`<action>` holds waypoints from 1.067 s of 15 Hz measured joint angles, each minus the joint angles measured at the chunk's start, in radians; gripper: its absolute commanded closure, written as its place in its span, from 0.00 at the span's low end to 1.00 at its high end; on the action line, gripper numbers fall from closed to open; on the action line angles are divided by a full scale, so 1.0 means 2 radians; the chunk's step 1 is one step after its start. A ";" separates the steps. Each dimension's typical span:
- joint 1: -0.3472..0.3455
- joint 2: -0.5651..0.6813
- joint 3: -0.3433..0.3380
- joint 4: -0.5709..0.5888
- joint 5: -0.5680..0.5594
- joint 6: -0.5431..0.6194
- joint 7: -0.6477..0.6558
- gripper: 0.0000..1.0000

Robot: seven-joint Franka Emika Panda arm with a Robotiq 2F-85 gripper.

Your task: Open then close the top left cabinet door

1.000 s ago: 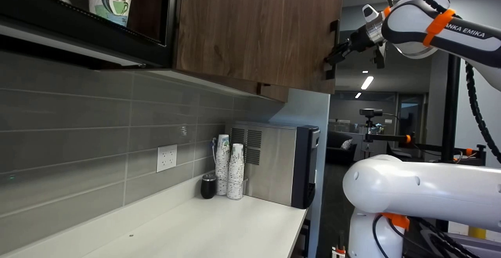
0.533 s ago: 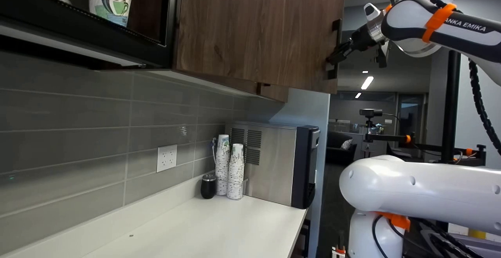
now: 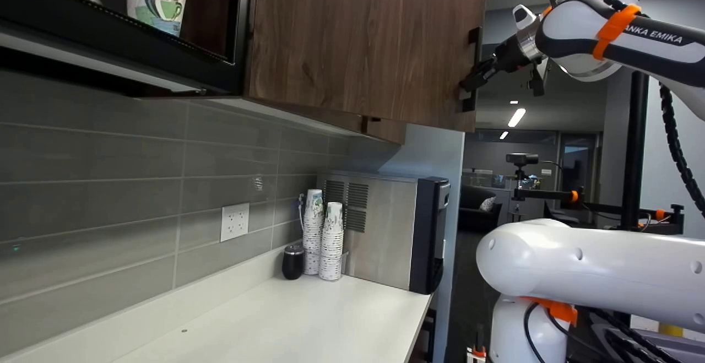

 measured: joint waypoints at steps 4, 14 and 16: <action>0.000 0.000 0.000 -0.002 0.000 0.005 0.000 0.96; 0.059 0.004 -0.017 0.001 -0.067 0.016 0.065 0.96; 0.081 0.010 -0.026 0.007 -0.080 0.017 0.081 0.96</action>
